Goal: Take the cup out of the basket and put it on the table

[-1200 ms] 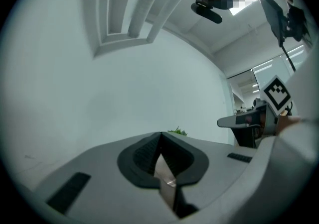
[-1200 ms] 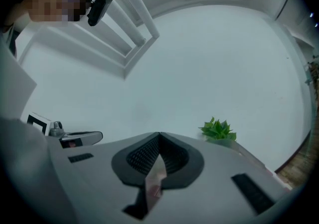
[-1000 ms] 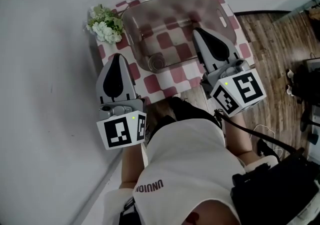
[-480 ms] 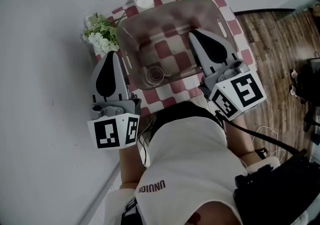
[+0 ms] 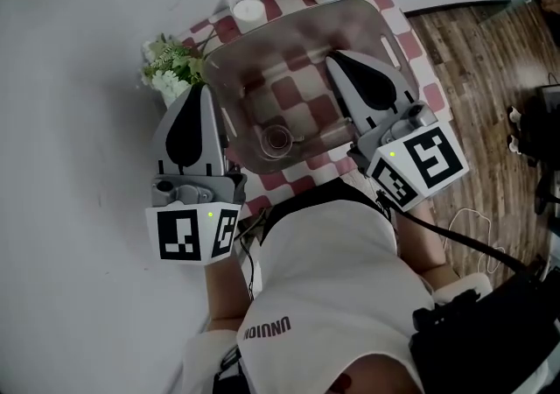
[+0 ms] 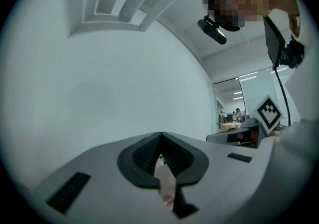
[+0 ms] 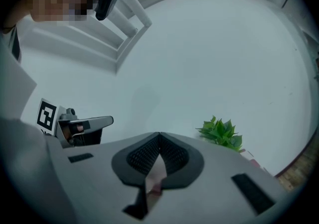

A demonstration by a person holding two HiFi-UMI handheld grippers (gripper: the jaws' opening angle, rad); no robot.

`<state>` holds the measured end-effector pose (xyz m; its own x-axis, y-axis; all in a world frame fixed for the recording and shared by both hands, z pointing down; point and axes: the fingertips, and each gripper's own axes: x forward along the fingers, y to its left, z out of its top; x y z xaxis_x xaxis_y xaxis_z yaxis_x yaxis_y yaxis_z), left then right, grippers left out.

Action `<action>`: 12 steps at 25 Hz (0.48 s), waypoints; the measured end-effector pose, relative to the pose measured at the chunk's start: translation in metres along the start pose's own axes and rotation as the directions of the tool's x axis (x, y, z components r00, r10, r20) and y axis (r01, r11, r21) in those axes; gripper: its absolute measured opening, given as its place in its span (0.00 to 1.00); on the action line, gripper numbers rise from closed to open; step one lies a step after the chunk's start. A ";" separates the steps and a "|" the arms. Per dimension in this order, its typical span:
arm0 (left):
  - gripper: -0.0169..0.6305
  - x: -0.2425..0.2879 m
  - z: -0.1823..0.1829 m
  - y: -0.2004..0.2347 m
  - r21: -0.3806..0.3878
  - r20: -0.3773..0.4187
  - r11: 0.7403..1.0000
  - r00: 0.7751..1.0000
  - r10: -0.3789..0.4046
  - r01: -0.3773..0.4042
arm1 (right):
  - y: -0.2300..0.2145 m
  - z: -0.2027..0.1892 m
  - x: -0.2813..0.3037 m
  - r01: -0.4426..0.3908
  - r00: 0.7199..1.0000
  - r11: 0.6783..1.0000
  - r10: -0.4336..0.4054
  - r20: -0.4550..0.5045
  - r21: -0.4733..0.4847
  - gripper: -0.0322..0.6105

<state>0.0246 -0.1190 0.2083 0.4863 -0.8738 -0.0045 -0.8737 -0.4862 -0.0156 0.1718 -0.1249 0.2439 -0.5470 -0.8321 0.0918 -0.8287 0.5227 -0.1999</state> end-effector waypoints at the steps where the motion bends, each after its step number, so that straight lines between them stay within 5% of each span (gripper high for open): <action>1: 0.05 0.004 -0.002 -0.002 -0.003 -0.004 0.999 0.999 -0.033 0.033 | -0.001 0.001 0.002 0.008 1.000 1.000 -0.008 0.004 -0.001 0.08; 5: 0.05 0.016 -0.006 -0.008 -0.028 -0.006 0.992 0.992 -0.127 0.126 | -0.004 0.001 0.010 0.026 1.000 1.000 -0.026 0.006 -0.011 0.08; 12: 0.05 0.020 -0.009 0.003 -0.029 -0.006 0.997 0.998 -0.070 0.070 | 0.006 -0.010 0.032 -0.081 0.991 0.988 0.066 -0.113 -0.131 0.08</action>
<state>0.0318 -0.1379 0.2174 0.5465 -0.8375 0.0027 -0.8374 -0.5464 0.0131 0.1483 -0.1468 0.2557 -0.6105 -0.7695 0.1877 -0.7902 0.6080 -0.0775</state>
